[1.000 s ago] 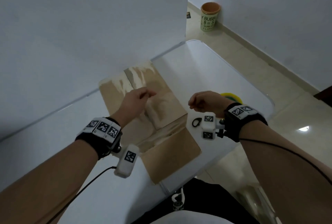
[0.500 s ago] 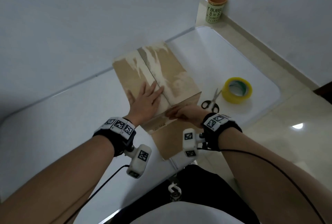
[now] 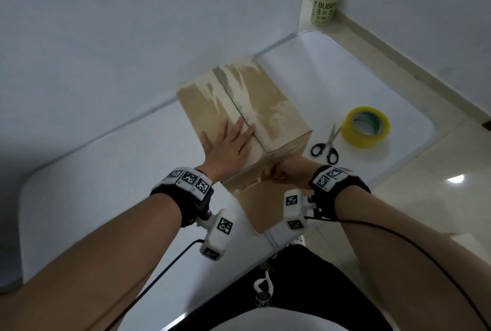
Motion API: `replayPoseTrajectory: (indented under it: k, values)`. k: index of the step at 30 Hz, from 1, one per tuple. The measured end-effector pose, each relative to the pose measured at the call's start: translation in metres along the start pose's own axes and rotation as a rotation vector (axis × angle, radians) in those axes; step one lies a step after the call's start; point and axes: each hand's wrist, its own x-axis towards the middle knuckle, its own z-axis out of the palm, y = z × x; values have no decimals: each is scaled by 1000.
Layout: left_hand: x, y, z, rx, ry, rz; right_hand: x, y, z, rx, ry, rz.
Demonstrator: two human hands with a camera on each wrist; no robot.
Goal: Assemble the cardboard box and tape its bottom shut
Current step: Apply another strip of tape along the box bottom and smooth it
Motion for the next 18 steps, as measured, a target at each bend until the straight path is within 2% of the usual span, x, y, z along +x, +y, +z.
replayPoseTrajectory:
  k: [1,3,5,7,10,13,15,18]
  values:
    - [0,0,0,2,-2,4,-1,-3,3,45,-36,-9]
    - [0,-2,1,3,-4,9,4,-5,10,36,-6,-5]
    - [-4,-2,3,14,-8,14,10,1,11,16,113,51]
    - [-8,5,6,56,-10,12,13,8,2,97,255,118]
    - [-4,24,9,159,43,65,12,15,-19,123,297,128]
    - [6,38,13,145,36,143,14,19,-40,131,390,87]
    - [10,42,16,172,31,141,14,23,-54,43,540,-8]
    - [13,42,17,171,25,124,2,25,-78,-170,903,-137]
